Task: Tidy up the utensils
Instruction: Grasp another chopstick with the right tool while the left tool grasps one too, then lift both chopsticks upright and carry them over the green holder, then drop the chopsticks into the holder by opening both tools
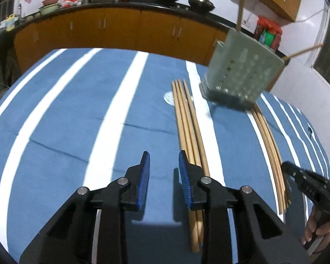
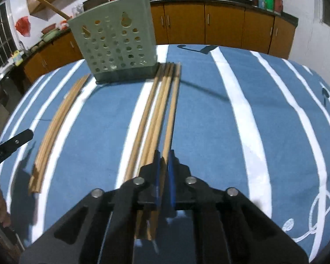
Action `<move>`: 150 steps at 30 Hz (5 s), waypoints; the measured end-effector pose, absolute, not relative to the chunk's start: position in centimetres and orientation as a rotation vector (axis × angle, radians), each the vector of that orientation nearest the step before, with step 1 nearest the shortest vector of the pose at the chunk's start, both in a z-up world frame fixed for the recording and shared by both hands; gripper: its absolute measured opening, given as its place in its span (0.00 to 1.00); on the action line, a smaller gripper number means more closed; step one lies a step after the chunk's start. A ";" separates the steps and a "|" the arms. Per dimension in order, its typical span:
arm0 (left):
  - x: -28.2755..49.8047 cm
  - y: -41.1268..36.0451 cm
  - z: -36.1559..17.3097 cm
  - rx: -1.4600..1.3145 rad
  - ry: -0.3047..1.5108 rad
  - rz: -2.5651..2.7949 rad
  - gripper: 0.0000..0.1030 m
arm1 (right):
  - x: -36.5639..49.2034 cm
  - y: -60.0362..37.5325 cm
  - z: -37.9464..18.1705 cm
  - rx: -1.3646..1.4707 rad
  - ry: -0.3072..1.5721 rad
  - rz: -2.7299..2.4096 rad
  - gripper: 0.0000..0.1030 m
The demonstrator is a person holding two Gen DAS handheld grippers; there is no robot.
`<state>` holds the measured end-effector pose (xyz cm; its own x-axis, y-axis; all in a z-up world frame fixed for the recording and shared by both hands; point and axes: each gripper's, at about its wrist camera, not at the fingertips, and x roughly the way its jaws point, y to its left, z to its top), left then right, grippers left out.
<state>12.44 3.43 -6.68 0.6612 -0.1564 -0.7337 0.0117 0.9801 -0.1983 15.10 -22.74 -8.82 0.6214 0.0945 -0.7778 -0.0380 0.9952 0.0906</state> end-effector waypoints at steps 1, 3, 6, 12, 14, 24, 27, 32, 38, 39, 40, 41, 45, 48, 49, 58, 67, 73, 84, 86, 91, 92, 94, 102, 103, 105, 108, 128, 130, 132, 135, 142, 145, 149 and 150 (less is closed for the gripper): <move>12.4 3.4 -6.8 -0.178 0.849 -0.102 0.25 | 15.2 -23.1 -8.9 0.068 0.894 0.049 0.08; 12.3 3.0 -7.0 -0.168 0.858 -0.114 0.24 | 15.2 -24.1 -9.1 0.102 0.894 0.023 0.08; 12.3 2.6 -7.3 -0.155 0.873 -0.128 0.21 | 15.3 -24.7 -9.1 0.115 0.894 0.010 0.07; 12.2 1.8 -7.5 -0.128 0.884 -0.149 0.18 | 15.2 -25.1 -9.1 0.112 0.893 0.010 0.08; 12.1 1.5 -7.5 -0.115 0.885 -0.157 0.17 | 15.2 -25.1 -9.2 0.108 0.895 0.008 0.08; 12.0 0.6 -7.7 -0.064 0.891 -0.134 0.08 | 14.9 -24.5 -9.3 0.079 0.894 0.016 0.10; 12.8 1.0 -7.6 -0.064 0.891 -0.107 0.08 | 14.9 -24.1 -9.3 0.067 0.892 0.032 0.08; 14.3 2.4 -7.6 -0.082 0.887 -0.057 0.07 | 15.4 -24.7 -9.3 0.085 0.876 -0.005 0.08; 14.7 3.1 -7.7 -0.097 0.885 -0.052 0.07 | 16.0 -25.6 -9.4 0.100 0.862 -0.034 0.08; 14.8 3.1 -7.7 -0.099 0.885 -0.052 0.08 | 16.1 -25.6 -9.4 0.097 0.860 -0.034 0.08; 14.7 3.1 -7.7 -0.100 0.885 -0.052 0.08 | 16.0 -25.6 -9.4 0.094 0.859 -0.033 0.08; 14.7 3.1 -7.7 -0.101 0.884 -0.052 0.08 | 16.0 -25.6 -9.4 0.095 0.858 -0.032 0.08; 14.8 3.0 -7.7 -0.105 0.885 -0.053 0.08 | 16.1 -25.8 -9.5 0.103 0.858 -0.027 0.08; 14.8 2.9 -7.7 -0.103 0.885 -0.054 0.08 | 16.1 -25.7 -9.5 0.104 0.858 -0.025 0.09; 14.8 2.9 -7.7 -0.102 0.885 -0.055 0.08 | 16.1 -25.7 -9.5 0.104 0.858 -0.025 0.09; 14.7 2.7 -7.8 -0.089 0.886 -0.056 0.08 | 16.0 -25.7 -9.5 0.109 0.858 -0.021 0.09; 14.6 2.8 -7.7 -0.074 0.886 -0.057 0.08 | 16.0 -25.8 -9.5 0.114 0.857 -0.017 0.09; 14.7 2.7 -7.7 -0.064 0.887 -0.060 0.07 | 16.0 -26.0 -9.6 0.117 0.857 -0.008 0.08; 14.2 3.8 -3.5 -0.075 0.779 -0.067 0.07 | 15.0 -27.2 -3.8 0.143 0.704 -0.025 0.08; 14.1 4.1 -1.8 -0.088 0.735 -0.069 0.07 | 14.6 -27.4 -2.1 0.149 0.658 -0.026 0.08; 14.1 4.6 1.6 -0.116 0.643 -0.072 0.07 | 13.8 -27.6 1.0 0.156 0.570 -0.023 0.08; 14.1 4.7 2.2 -0.119 0.626 -0.071 0.07 | 13.7 -27.6 1.5 0.157 0.554 -0.022 0.08; 14.2 4.7 2.9 -0.123 0.608 -0.068 0.07 | 13.8 -27.7 2.2 0.154 0.534 -0.023 0.08; 14.7 4.6 8.3 -0.125 0.488 -0.089 0.07 | 13.3 -27.7 7.7 0.177 0.412 0.044 0.07; 14.6 4.5 8.9 -0.120 0.472 -0.095 0.07 | 13.1 -27.6 8.8 0.184 0.388 0.064 0.07; 14.3 4.0 10.4 -0.113 0.436 -0.116 0.07 | 12.8 -27.4 10.4 0.195 0.351 0.095 0.07; 13.9 3.0 12.2 -0.106 0.390 -0.153 0.07 | 12.5 -27.0 12.9 0.212 0.287 0.143 0.07; 16.8 -2.3 14.5 -0.149 0.225 -0.235 0.07 | 18.0 -24.0 15.1 0.209 0.134 0.124 0.07; 17.7 -2.9 13.1 -0.143 0.260 -0.236 0.07 | 18.8 -23.7 14.3 0.199 0.162 0.120 0.08; 18.5 -3.2 11.8 -0.134 0.304 -0.236 0.07 | 19.7 -23.4 13.3 0.187 0.201 0.123 0.08; 19.0 -3.2 10.5 -0.143 0.353 -0.237 0.09 | 19.9 -22.9 12.2 0.176 0.231 0.128 0.10; 18.0 -2.5 11.4 -0.150 0.312 -0.230 0.45 | 18.8 -23.3 11.9 0.179 0.222 0.126 0.21; 17.5 -1.8 12.1 -0.164 0.295 -0.230 0.47 | 17.4 -23.9 12.4 0.189 0.200 0.119 0.25; 15.8 -0.6 12.6 -0.190 0.269 -0.220 0.51 | 14.9 -25.5 12.2 0.208 0.194 0.093 0.27; 15.1 -0.1 12.6 -0.192 0.262 -0.207 0.51 | 14.4 -26.0 11.8 0.212 0.203 0.083 0.28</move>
